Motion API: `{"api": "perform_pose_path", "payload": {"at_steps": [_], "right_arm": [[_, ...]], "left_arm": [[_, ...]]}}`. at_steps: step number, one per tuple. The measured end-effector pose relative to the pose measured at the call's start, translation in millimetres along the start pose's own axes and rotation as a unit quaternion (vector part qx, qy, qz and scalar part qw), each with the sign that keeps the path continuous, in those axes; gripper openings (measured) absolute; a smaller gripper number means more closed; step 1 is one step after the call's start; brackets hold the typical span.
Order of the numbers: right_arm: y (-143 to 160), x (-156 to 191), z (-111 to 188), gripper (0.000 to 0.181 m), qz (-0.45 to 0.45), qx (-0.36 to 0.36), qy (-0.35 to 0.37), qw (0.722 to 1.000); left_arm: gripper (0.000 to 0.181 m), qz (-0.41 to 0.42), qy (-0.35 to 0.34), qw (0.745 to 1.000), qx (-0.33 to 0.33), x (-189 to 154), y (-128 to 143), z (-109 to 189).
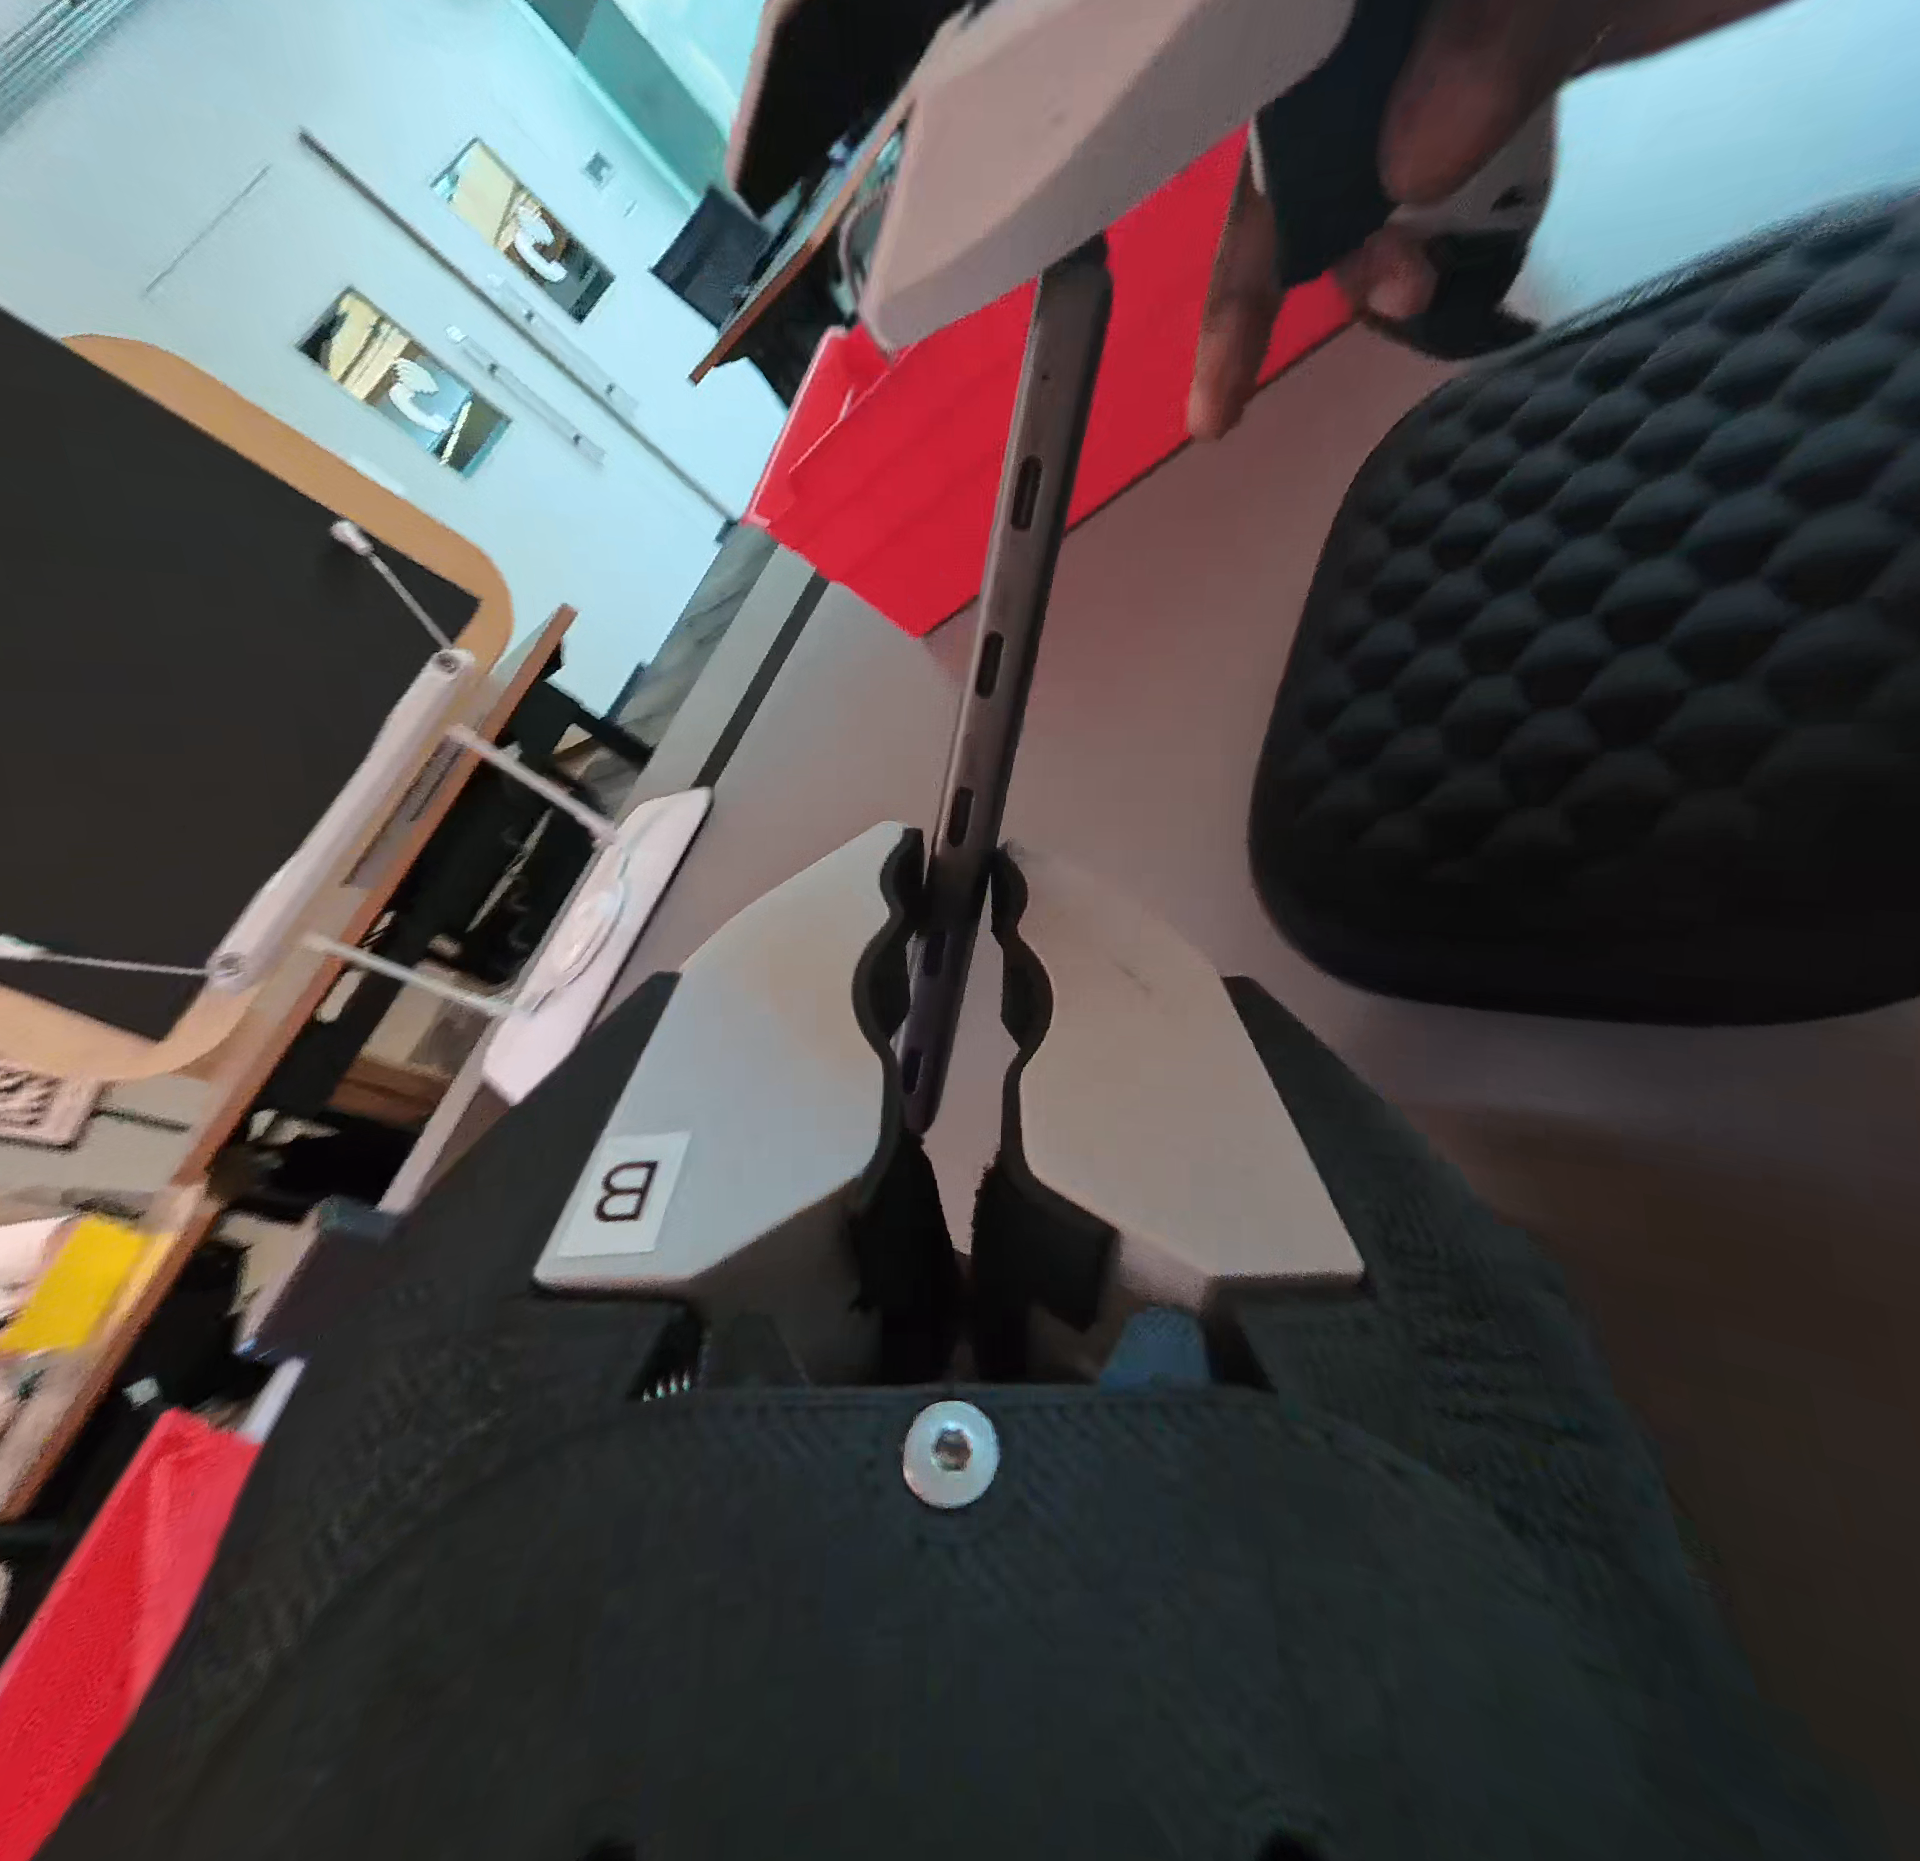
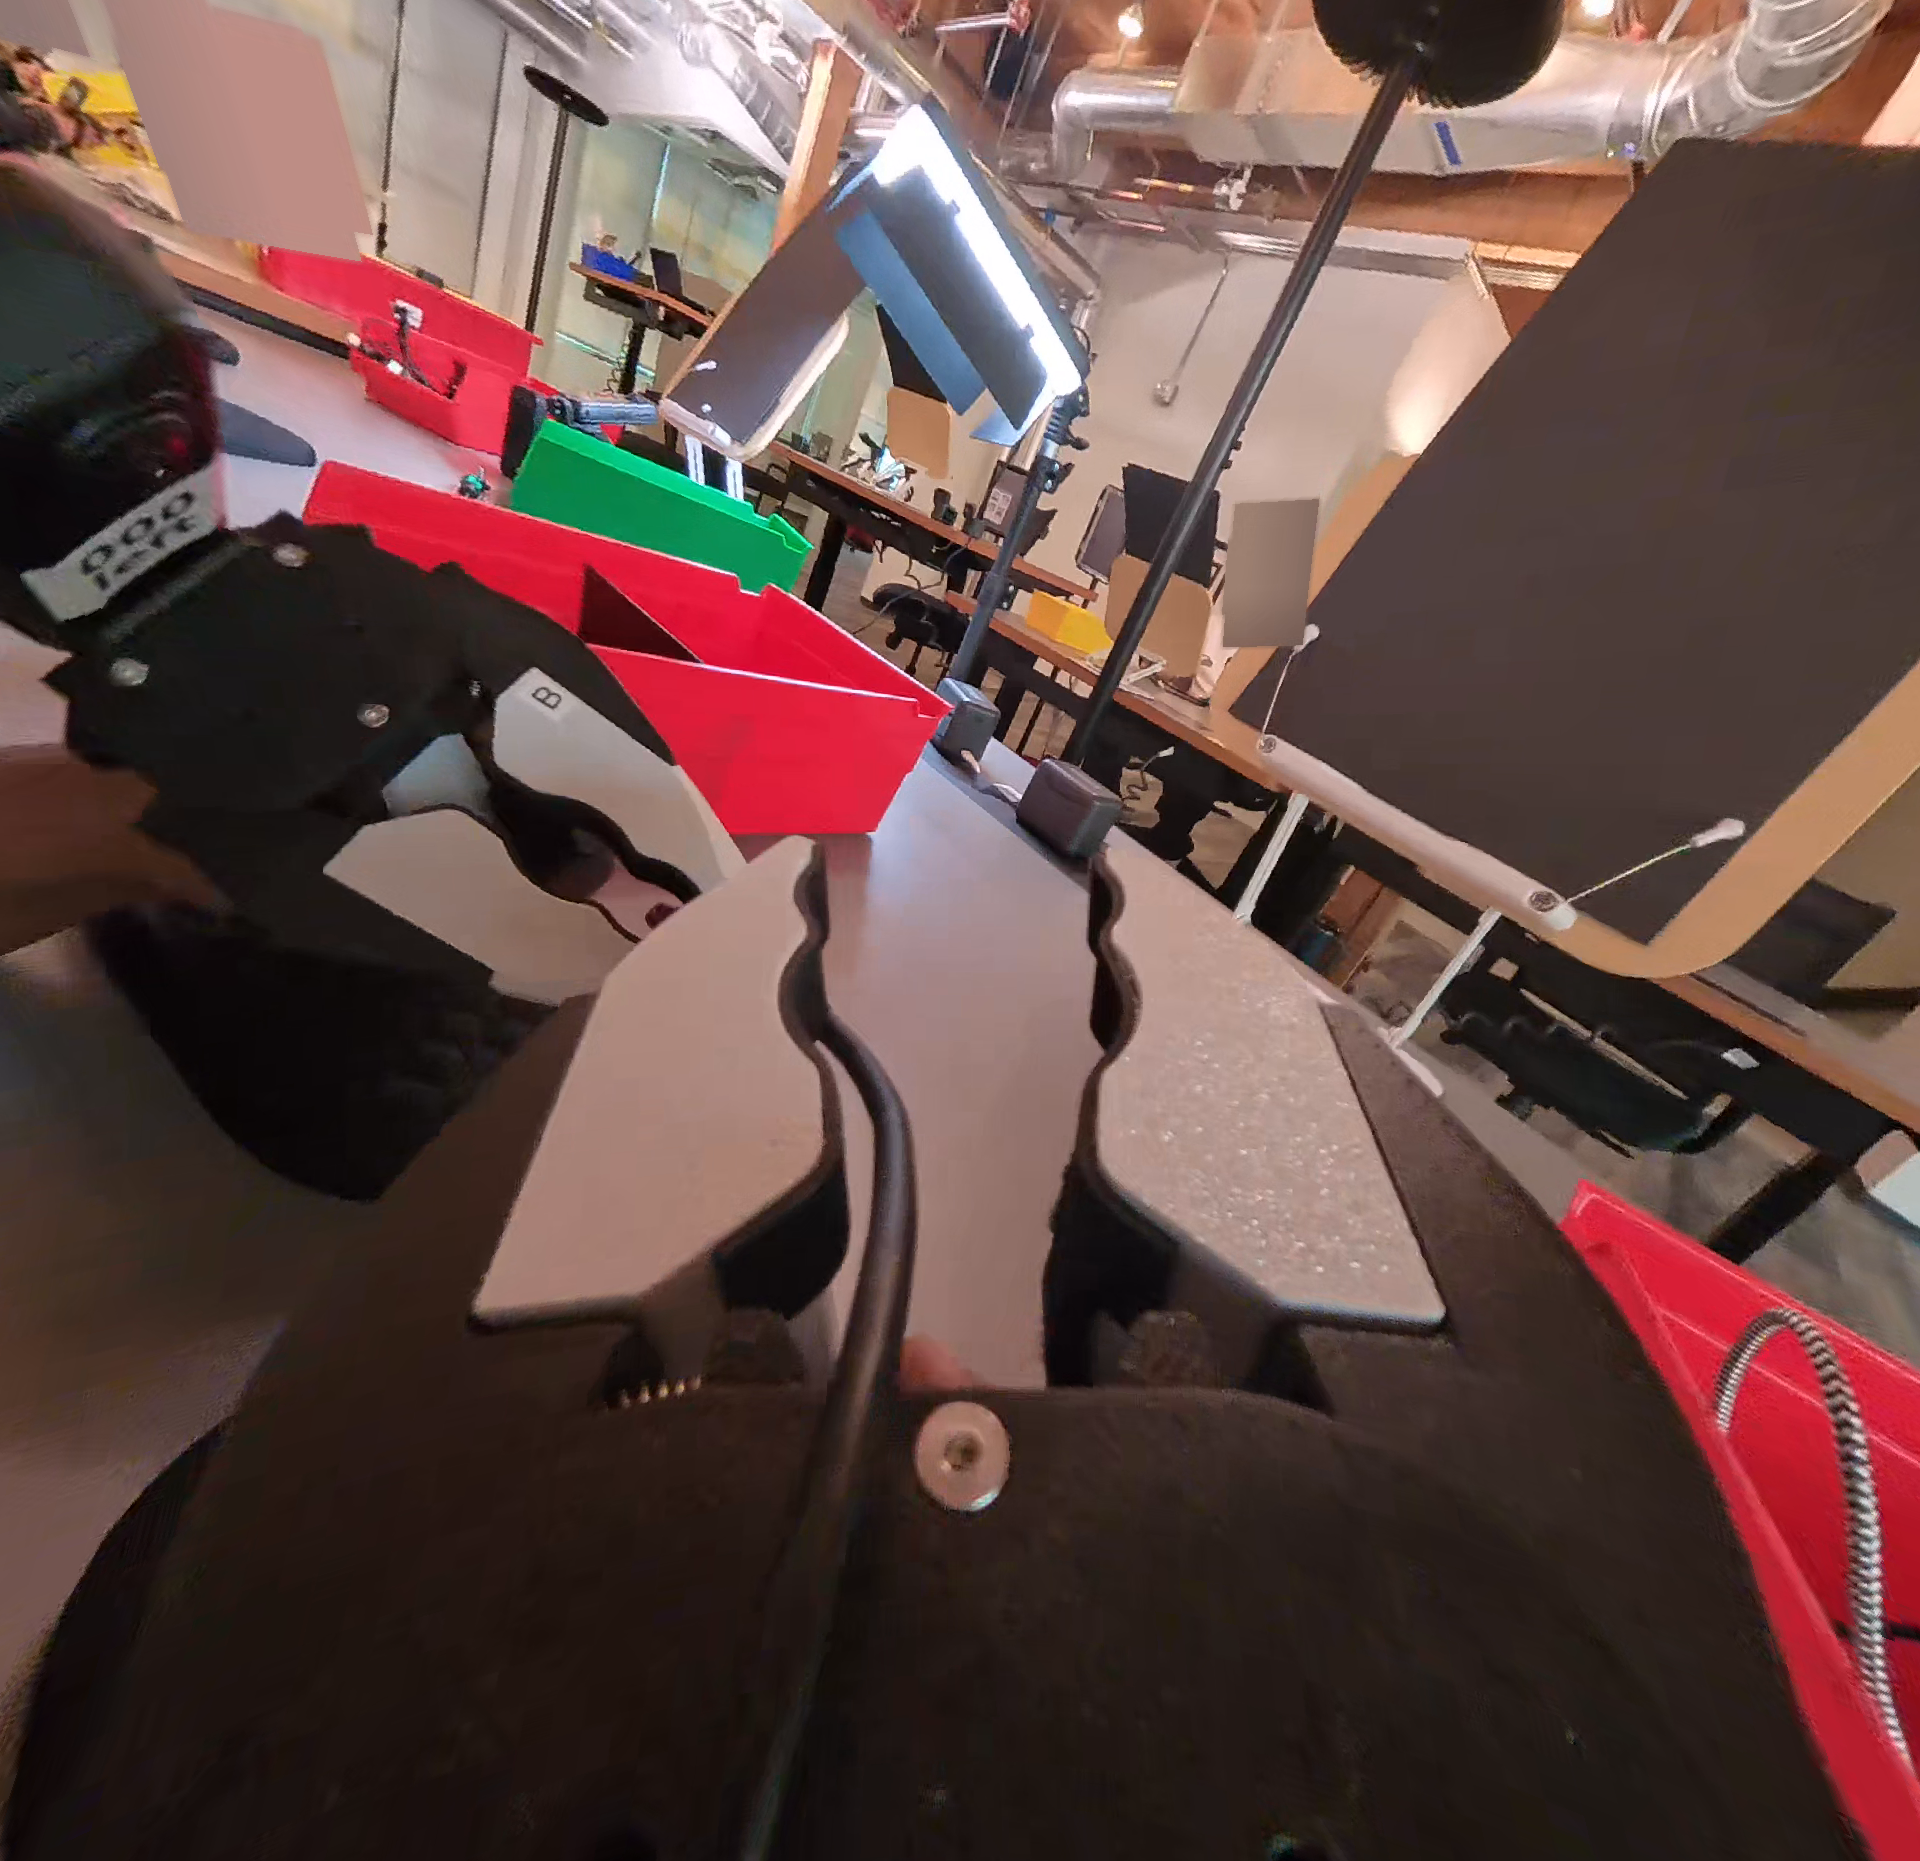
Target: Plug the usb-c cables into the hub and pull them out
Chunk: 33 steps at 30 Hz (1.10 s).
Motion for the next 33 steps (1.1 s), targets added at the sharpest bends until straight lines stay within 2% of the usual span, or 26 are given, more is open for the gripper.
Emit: {"api": "perform_pose_path", "payload": {"at_steps": [2, 4, 6, 8, 10, 12, 14, 17, 19, 21, 24, 29, 31, 33], "right_arm": [[-4, -3, 6, 0.058, -0.008, -0.002, -0.001, 1.0], [-10, -8, 16, 0.068, -0.013, -0.06, 0.004, 0.998], [-15, -13, 29, 0.053, -0.019, -0.123, 0.019, 0.992], [-17, -20, 42, 0.051, -0.022, -0.151, 0.027, 0.988], [-15, -29, 54, 0.051, -0.029, -0.117, 0.037, 0.992], [-13, -36, 63, 0.05, -0.028, -0.056, 0.051, 0.997], [-17, -37, 70, 0.05, -0.01, -0.025, 0.057, 0.998], [-29, -37, 81, 0.042, 0.018, -0.028, 0.101, 0.994], [-37, -35, 85, 0.032, 0.014, -0.045, 0.113, 0.992], [-44, -29, 81, 0.031, 0.021, -0.043, 0.09, 0.995], [-47, -10, 63, 0.031, 0.075, 0.018, 0.008, 0.997], [-30, 31, 5, 0.037, 0.147, 0.125, -0.1, 0.976], [-18, 44, -16, 0.037, 0.233, 0.188, -0.089, 0.95], [-7, 48, -29, 0.036, 0.325, 0.271, -0.062, 0.904]], "left_arm": [[0.011, 0.03, 0.023, 0.999, -0.028, 1, 1, 2], [0.01, 0.087, 0.038, 0.994, -0.057, 9, 3, 6], [0.008, 0.176, 0.053, 0.978, -0.102, 22, 6, 13], [0.008, 0.215, 0.039, 0.968, -0.121, 36, 12, 23], [0.008, 0.188, 0.008, 0.977, -0.104, 44, 13, 30], [0.008, 0.133, -0.021, 0.988, -0.075, 45, 10, 34], [0.008, 0.063, -0.054, 0.996, -0.03, 43, 8, 35], [0.008, -0.056, -0.101, 0.992, 0.043, 38, 8, 32], [0.008, -0.116, -0.108, 0.984, 0.085, 33, 9, 28], [0.008, -0.156, -0.108, 0.976, 0.11, 28, 10, 24], [0.008, -0.188, -0.099, 0.971, 0.114, 22, 10, 18], [0.008, -0.214, -0.076, 0.968, 0.106, 13, 5, 16], [0.009, -0.218, -0.065, 0.969, 0.095, 11, 0, 17], [0.009, -0.233, -0.06, 0.967, 0.086, 9, -4, 19]]}}
Point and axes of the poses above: each gripper's, where its closed fingertips meet, z back along the fingers, y out of its underside, x = y × z across the jaws, the point moved 10 cm from there along z, back along the fingers, and after that the axes turned 9 degrees about -y, right-handed, at the moved point
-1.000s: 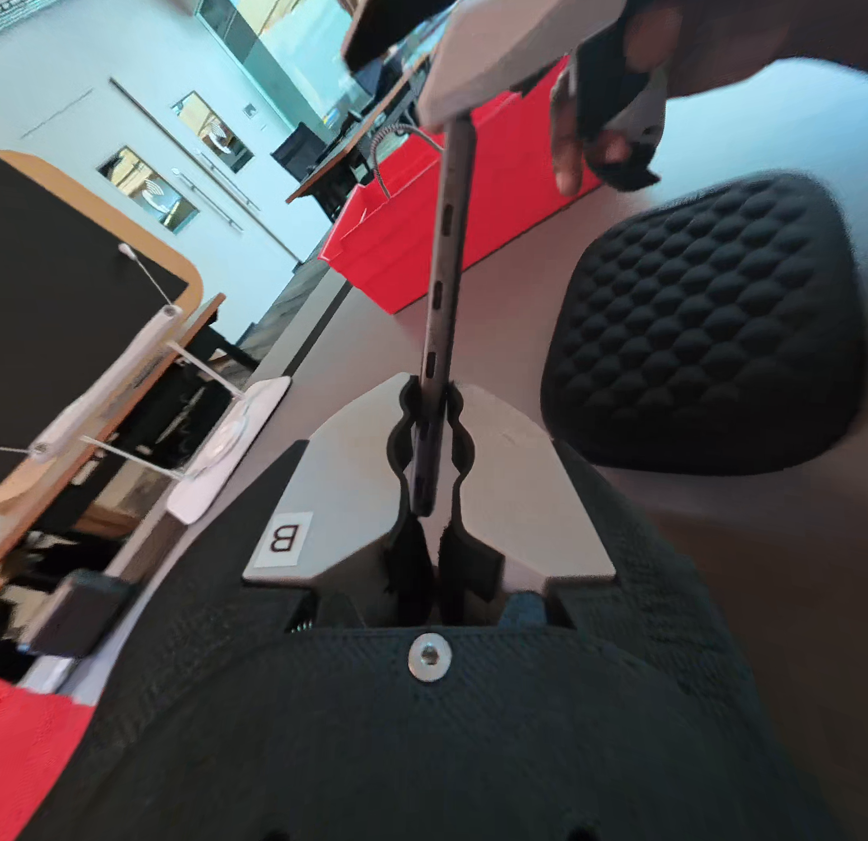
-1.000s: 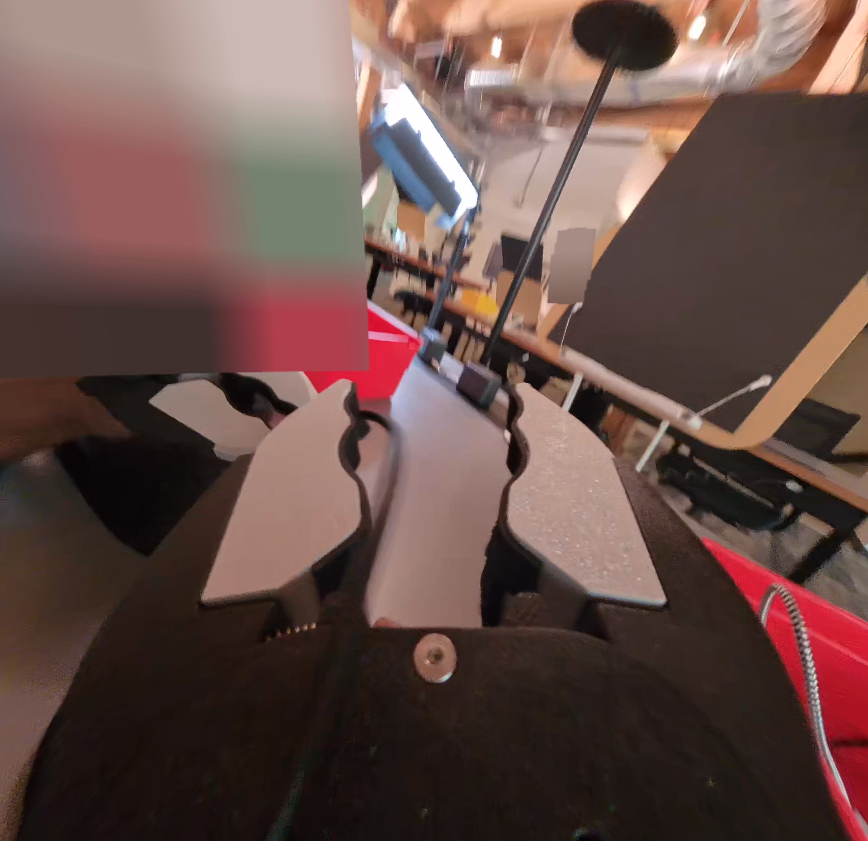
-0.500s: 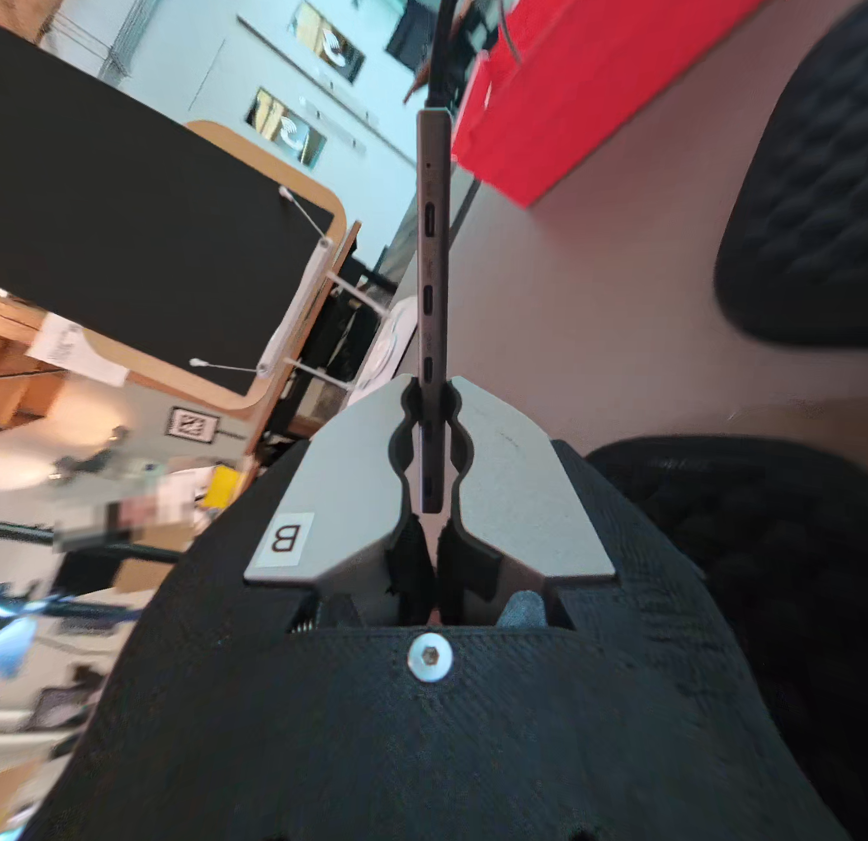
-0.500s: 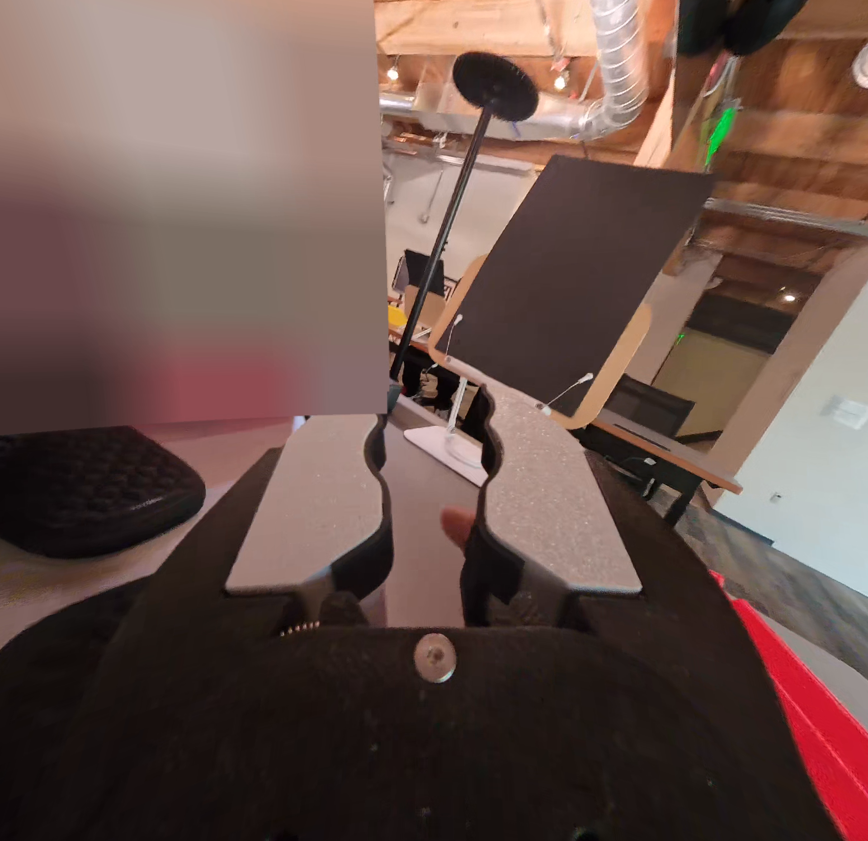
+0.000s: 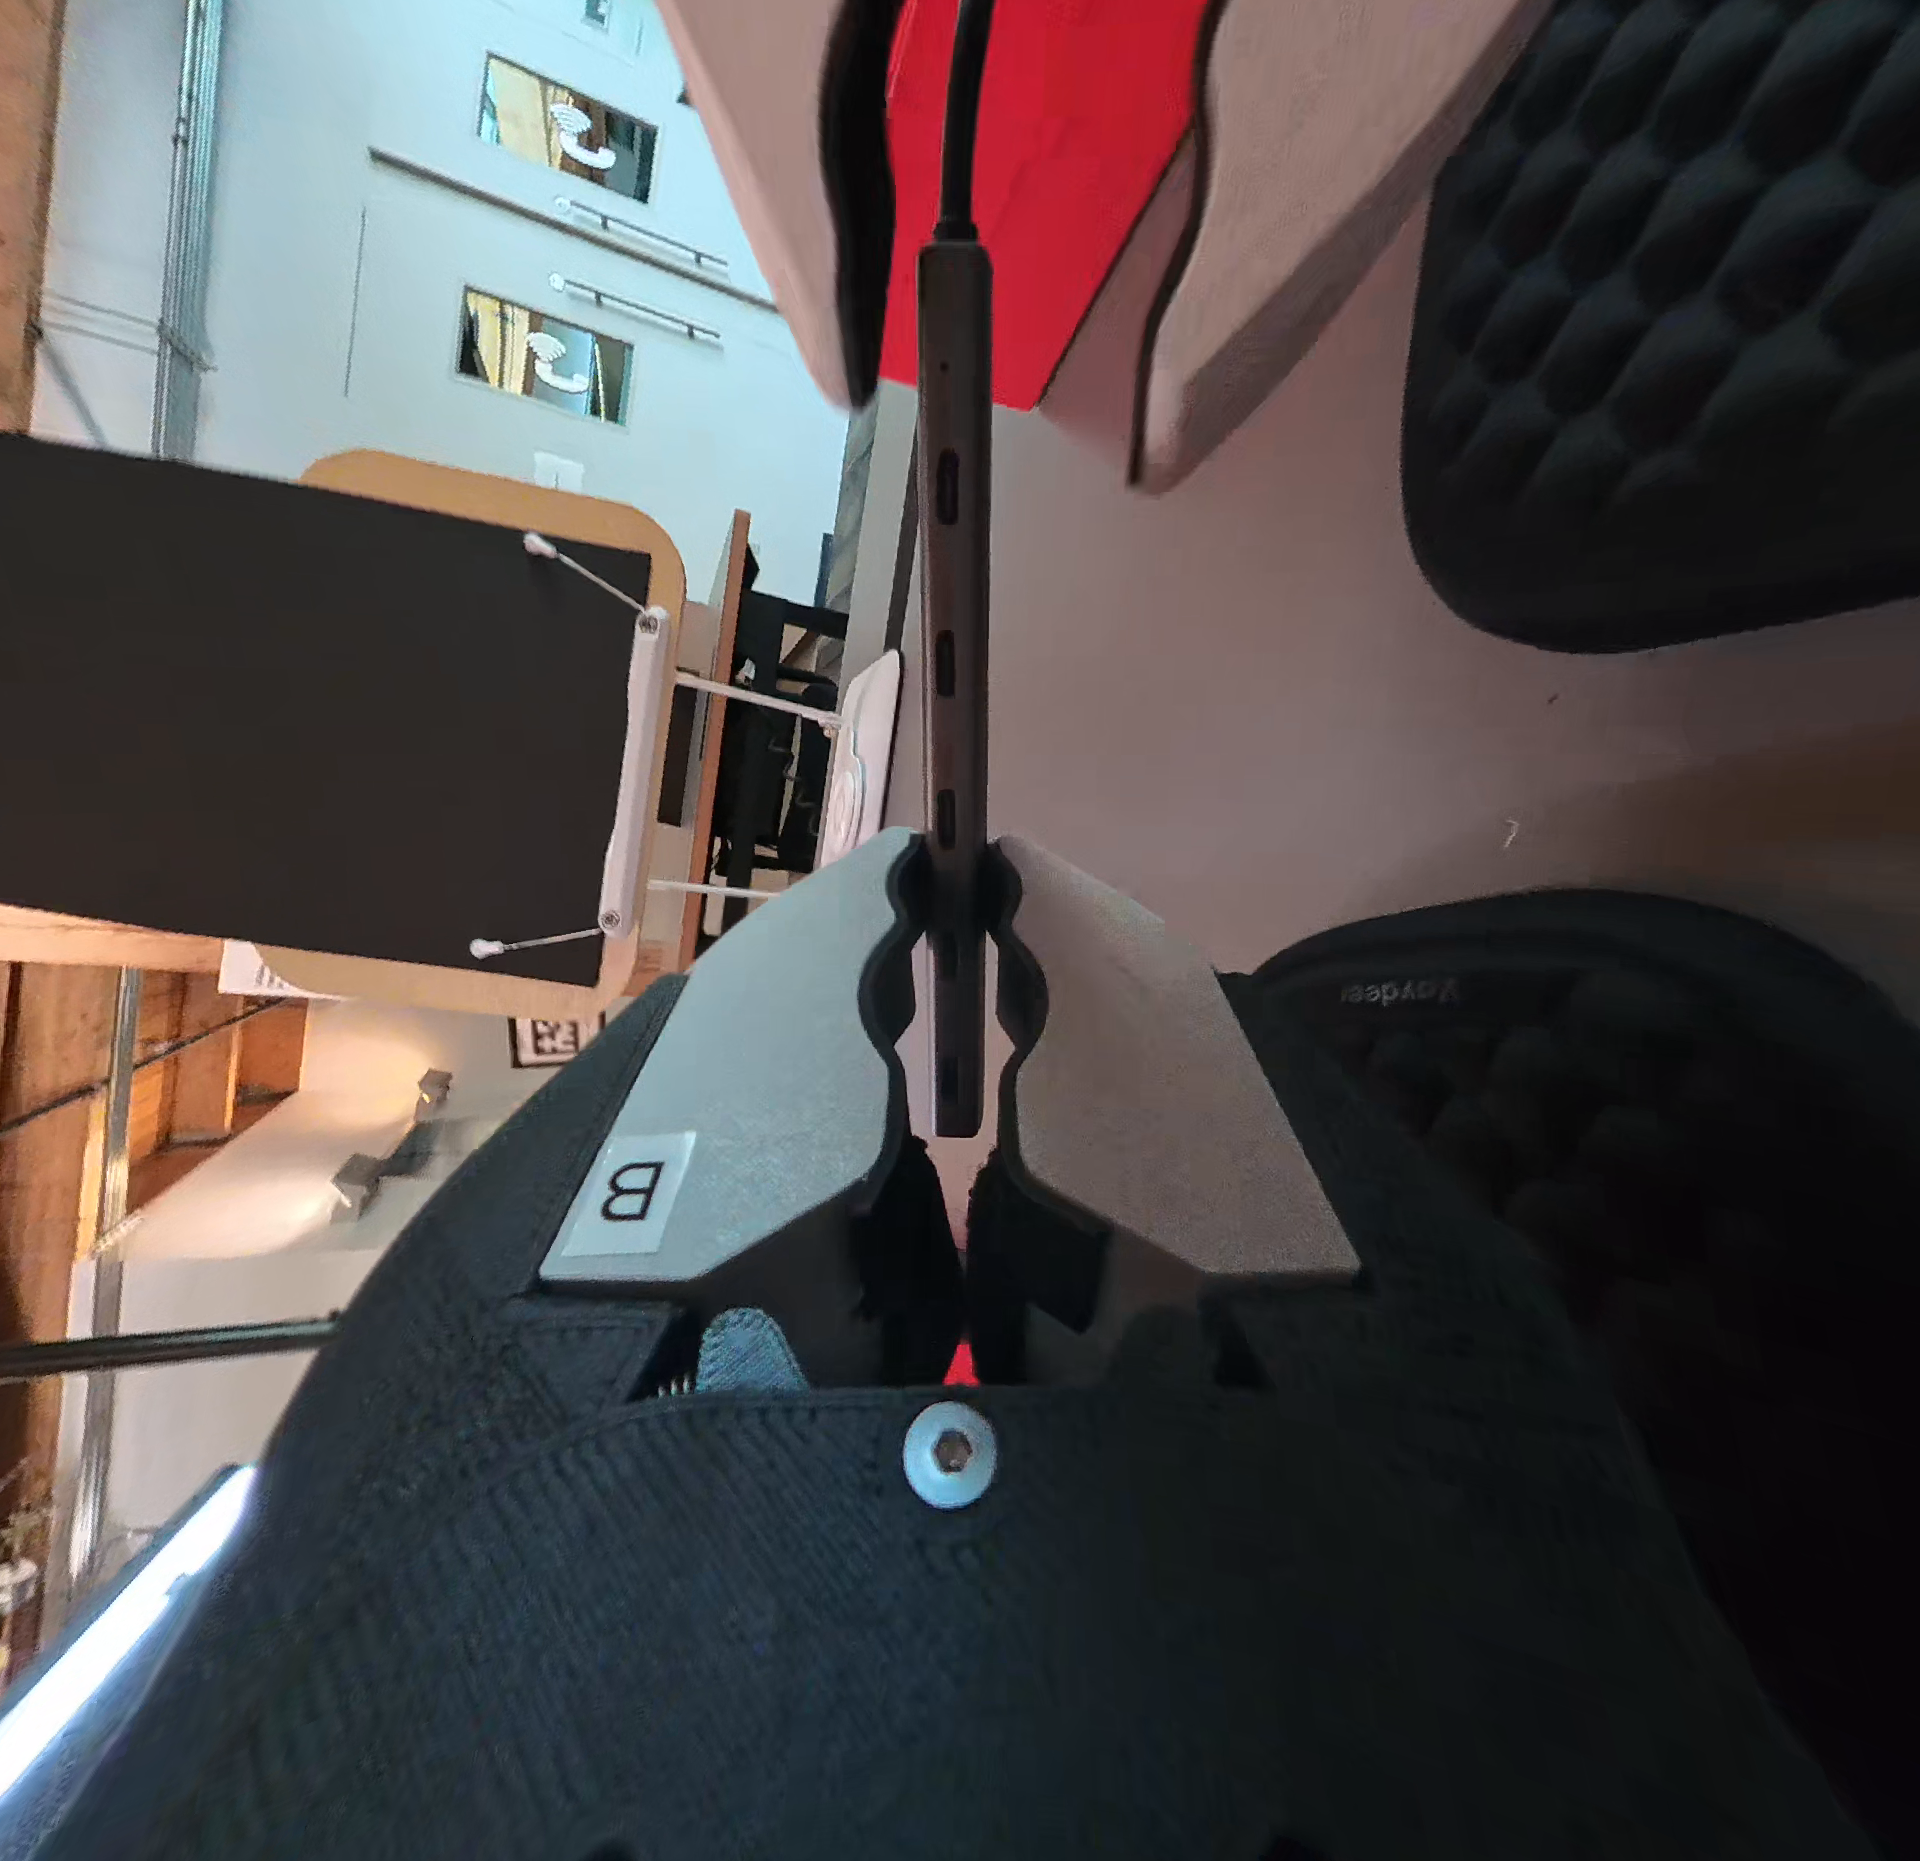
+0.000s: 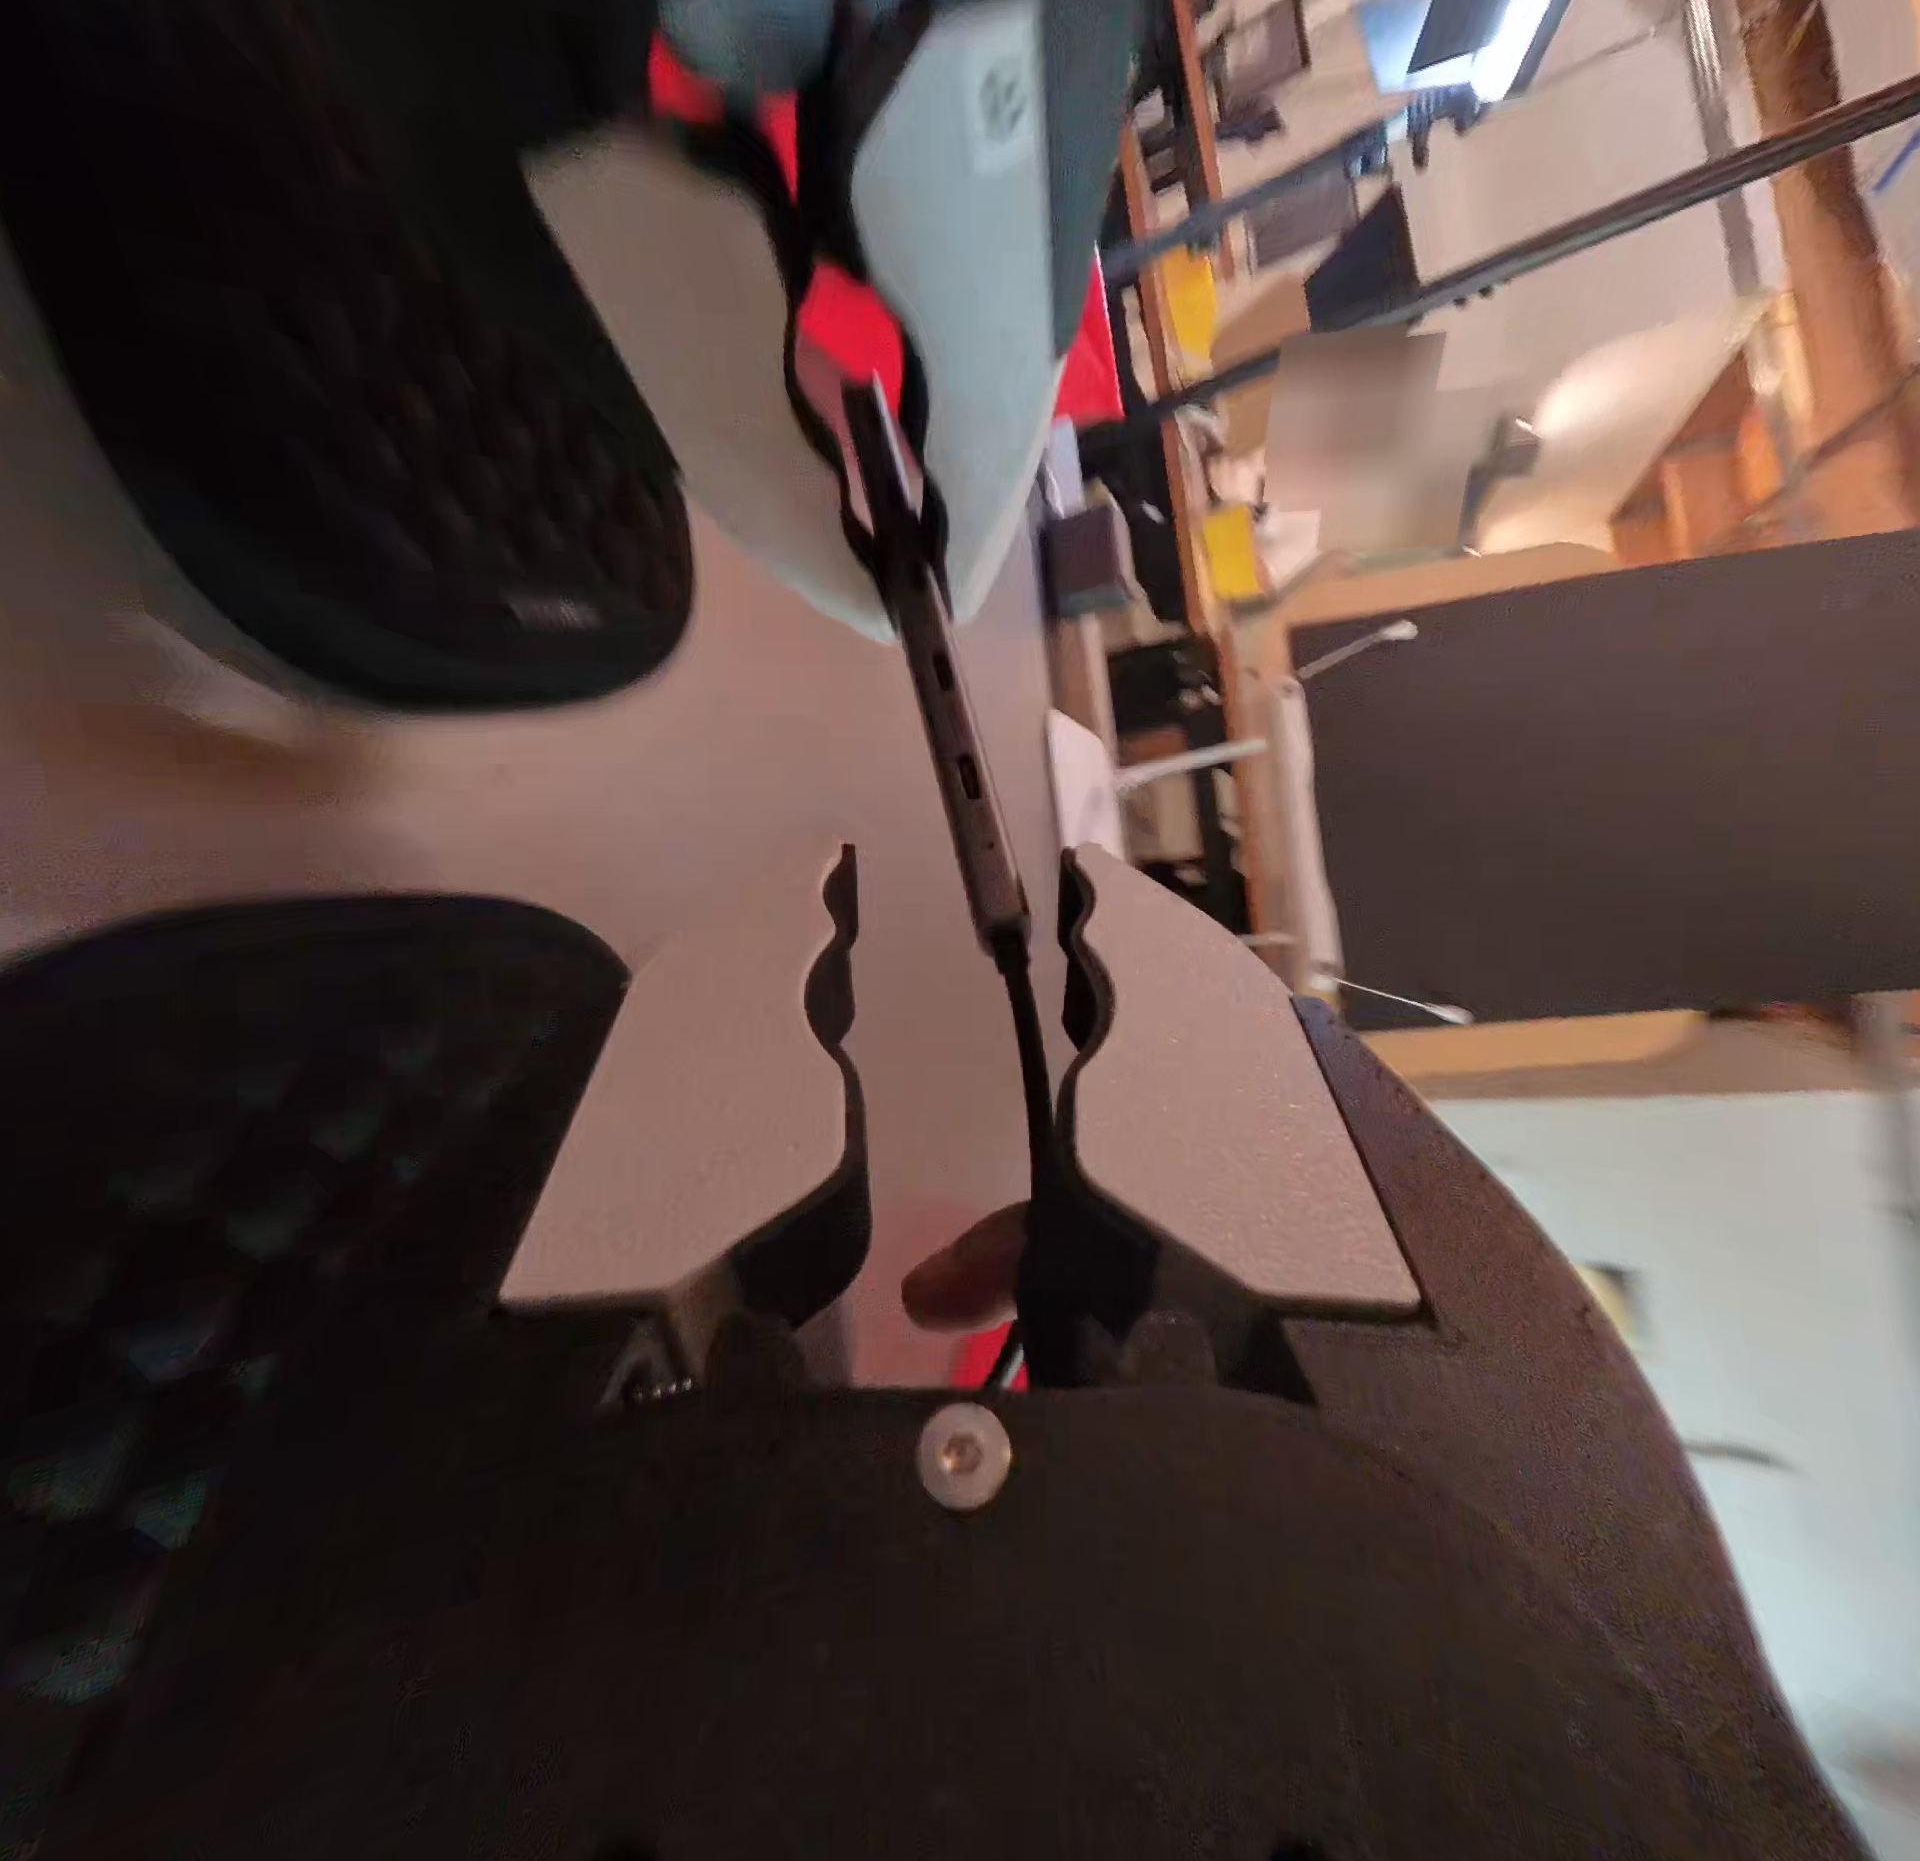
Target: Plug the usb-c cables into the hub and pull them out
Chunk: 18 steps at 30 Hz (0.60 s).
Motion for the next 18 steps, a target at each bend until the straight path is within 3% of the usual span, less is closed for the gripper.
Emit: {"api": "perform_pose_path", "payload": {"at_steps": [1, 2, 4, 6, 8, 11, 13, 15, 17, 18], "right_arm": [[0, 0, -4, 0.032, 0.034, 0.029, 0.014, 0.999], [0, 0, -6, 0.013, 0.057, 0.036, 0.027, 0.997], [0, -6, -7, 0.011, 0.08, 0.046, 0.034, 0.995], [-1, -17, -3, 0.01, 0.137, 0.043, 0.088, 0.986], [-2, -28, 3, 0.009, 0.188, 0.039, 0.159, 0.968], [8, -30, 5, 0.009, 0.206, 0.045, 0.184, 0.96], [21, -14, -2, 0.009, 0.178, 0.047, 0.106, 0.977], [35, 13, -9, 0.01, 0.145, 0.045, -0.027, 0.988], [45, 34, -10, 0.012, 0.07, 0.048, -0.173, 0.981], [49, 36, -8, 0.011, 0.02, 0.042, -0.199, 0.979]], "left_arm": [[0.009, -0.012, 0.001, 1.0, -0.006, 0, -2, 2], [0.008, -0.019, -0.002, 1.0, -0.011, 1, -5, 3], [0.008, -0.028, -0.023, 0.999, -0.004, 3, -9, 3], [0.01, -0.004, -0.083, 0.996, -0.012, 10, -13, 4], [0.032, 0.068, -0.116, 0.989, -0.067, 23, -18, 14], [0.035, 0.21, -0.044, 0.965, -0.151, 44, -11, 37], [0.035, 0.27, -0.015, 0.951, -0.151, 60, 13, 52], [0.029, 0.323, -0.004, 0.946, -0.038, 75, 56, 67], [0.027, 0.371, 0.005, 0.918, 0.142, 85, 106, 85], [0.023, 0.378, 0.038, 0.899, 0.217, 85, 129, 93]]}}
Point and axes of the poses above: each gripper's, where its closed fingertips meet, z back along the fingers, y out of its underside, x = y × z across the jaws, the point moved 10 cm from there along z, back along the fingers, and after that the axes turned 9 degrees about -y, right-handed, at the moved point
